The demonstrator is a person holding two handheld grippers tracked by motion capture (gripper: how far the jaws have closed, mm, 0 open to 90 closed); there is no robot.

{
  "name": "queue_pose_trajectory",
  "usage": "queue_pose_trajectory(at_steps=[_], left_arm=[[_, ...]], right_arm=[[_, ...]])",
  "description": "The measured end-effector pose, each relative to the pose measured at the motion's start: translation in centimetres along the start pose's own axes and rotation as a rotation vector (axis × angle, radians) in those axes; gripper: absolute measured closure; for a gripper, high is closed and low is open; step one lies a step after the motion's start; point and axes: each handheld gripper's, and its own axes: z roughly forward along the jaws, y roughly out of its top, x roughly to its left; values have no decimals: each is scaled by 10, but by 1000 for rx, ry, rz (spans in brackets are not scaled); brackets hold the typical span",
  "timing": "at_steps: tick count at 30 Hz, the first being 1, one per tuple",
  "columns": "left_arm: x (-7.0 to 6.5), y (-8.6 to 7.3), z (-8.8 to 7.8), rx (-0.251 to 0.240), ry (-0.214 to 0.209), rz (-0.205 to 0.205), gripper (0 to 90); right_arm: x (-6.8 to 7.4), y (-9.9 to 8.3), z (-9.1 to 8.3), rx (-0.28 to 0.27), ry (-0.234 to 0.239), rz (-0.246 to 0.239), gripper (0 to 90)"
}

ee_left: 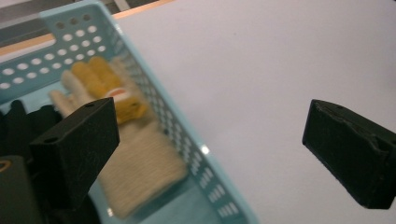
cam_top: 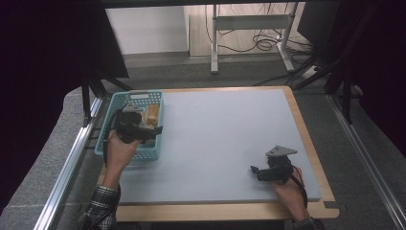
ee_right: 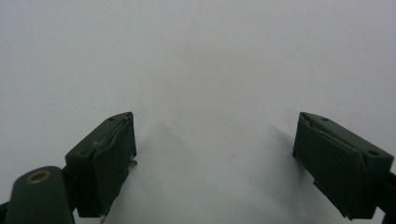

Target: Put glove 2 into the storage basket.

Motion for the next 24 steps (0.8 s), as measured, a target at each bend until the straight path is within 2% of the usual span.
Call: queue_pose_trajectory(at_steps=[17,24], left_arm=[[-53,0,21,-9,-92,101,39],[-72,-1,30,-9,-139,124,38]], right_arm=[[0,0,0,-1,0,3,127],[0,0,0,-1,1,2,127]])
